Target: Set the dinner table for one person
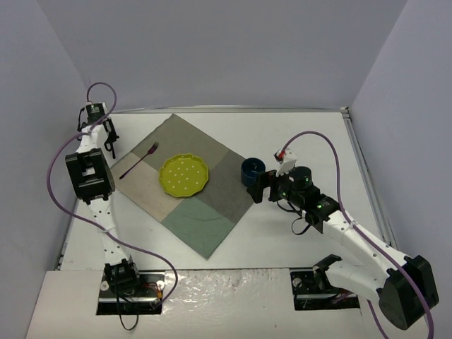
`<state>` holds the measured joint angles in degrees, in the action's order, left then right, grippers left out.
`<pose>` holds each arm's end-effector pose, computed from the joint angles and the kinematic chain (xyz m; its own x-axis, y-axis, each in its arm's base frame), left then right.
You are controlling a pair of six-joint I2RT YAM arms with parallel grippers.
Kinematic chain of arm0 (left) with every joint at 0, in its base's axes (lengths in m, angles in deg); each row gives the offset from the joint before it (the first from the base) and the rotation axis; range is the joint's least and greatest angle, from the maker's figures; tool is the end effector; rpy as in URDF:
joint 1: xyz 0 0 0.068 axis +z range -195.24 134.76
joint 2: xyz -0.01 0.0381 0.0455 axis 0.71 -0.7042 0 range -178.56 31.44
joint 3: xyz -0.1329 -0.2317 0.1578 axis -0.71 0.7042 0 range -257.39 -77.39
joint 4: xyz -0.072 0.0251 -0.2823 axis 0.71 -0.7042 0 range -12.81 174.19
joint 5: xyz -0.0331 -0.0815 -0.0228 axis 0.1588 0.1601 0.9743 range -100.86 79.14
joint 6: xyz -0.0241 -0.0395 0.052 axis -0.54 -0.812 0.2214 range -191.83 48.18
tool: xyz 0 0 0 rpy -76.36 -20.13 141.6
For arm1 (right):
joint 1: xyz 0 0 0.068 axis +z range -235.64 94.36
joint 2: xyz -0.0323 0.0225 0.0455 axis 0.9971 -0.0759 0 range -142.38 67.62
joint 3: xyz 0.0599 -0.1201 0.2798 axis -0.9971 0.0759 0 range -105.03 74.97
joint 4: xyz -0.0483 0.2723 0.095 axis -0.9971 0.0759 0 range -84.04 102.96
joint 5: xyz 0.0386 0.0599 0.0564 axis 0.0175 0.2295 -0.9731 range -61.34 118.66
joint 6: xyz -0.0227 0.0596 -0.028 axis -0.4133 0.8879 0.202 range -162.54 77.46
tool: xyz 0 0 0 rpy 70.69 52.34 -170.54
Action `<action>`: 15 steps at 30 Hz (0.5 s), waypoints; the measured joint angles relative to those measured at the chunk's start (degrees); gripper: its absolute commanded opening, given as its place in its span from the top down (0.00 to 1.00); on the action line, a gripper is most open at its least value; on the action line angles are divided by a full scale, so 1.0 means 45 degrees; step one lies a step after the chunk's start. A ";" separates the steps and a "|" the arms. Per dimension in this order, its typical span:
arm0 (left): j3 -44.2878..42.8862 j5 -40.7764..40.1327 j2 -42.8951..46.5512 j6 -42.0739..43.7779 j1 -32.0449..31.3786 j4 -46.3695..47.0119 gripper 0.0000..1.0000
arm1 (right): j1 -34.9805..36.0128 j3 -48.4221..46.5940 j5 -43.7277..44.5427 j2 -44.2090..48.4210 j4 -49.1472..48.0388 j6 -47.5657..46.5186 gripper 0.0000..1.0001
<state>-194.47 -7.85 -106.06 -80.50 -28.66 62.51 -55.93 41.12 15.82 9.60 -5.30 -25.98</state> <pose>0.5962 0.1743 0.1897 -0.5980 -0.3350 -0.7281 -0.3416 0.9283 -0.1466 0.2227 0.1416 0.2822 -0.3773 0.1046 -0.9201 -0.5882 0.7403 0.3254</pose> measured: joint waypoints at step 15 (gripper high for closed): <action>0.2777 0.0712 0.4973 0.1325 -0.1055 0.0569 1.00 | 0.0000 -0.0026 0.0157 0.0764 0.0151 -0.0043 0.00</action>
<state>-181.97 -4.65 -83.68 -74.54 -33.41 65.07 -55.93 41.00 16.52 13.04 -4.63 -26.17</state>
